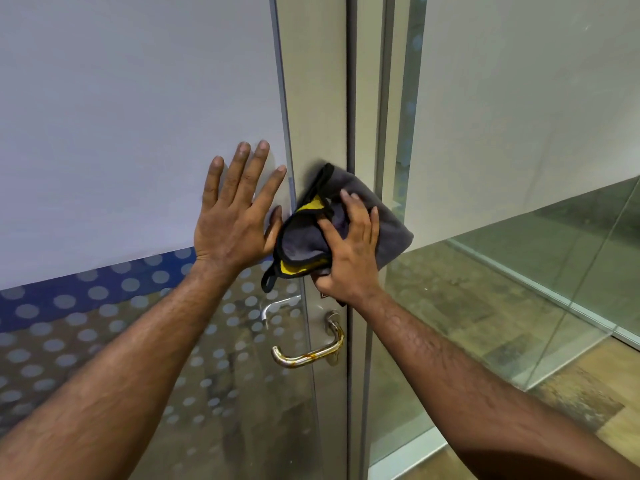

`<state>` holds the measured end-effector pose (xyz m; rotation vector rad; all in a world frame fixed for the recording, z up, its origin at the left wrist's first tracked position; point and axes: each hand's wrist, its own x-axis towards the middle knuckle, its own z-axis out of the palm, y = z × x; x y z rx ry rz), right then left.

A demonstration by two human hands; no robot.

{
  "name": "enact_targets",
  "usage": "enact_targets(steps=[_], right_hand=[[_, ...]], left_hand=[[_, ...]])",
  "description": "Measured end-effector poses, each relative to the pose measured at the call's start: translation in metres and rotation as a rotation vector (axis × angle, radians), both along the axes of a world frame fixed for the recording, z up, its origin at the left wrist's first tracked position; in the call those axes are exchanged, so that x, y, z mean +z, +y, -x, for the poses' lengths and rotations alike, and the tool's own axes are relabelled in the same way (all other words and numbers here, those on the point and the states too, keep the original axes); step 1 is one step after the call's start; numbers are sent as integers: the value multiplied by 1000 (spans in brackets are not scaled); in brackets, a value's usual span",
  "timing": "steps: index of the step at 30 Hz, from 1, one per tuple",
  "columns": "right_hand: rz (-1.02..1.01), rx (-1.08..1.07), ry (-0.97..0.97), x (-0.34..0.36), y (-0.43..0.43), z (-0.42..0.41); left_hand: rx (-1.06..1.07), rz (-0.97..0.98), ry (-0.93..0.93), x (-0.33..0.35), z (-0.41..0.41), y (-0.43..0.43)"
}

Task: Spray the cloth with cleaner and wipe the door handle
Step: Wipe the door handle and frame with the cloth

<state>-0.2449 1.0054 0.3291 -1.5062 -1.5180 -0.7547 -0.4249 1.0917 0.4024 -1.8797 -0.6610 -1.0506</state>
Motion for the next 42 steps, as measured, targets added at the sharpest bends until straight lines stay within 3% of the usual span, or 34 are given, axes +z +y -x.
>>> enact_targets(steps=[8, 16, 22, 25, 30, 36, 42], right_hand=[[128, 16, -177, -17, -1, -10], [43, 14, 64, -9, 6, 13], [140, -52, -229, -37, -5, -9], [151, -134, -118, -42, -8, -13], [86, -59, 30, -20, 13, 15], [246, -7, -289, -54, -7, -8], [160, -55, -19, -47, 1, -1]], left_hand=[[11, 7, -3, 0, 0, 0], [13, 8, 3, 0, 1, -1], [11, 1, -6, -2, -1, 1], [14, -1, -5, -1, 0, 2], [10, -3, -8, 0, 0, 1], [25, 19, -5, -1, 3, 2], [26, 16, 1, -1, -1, 1]])
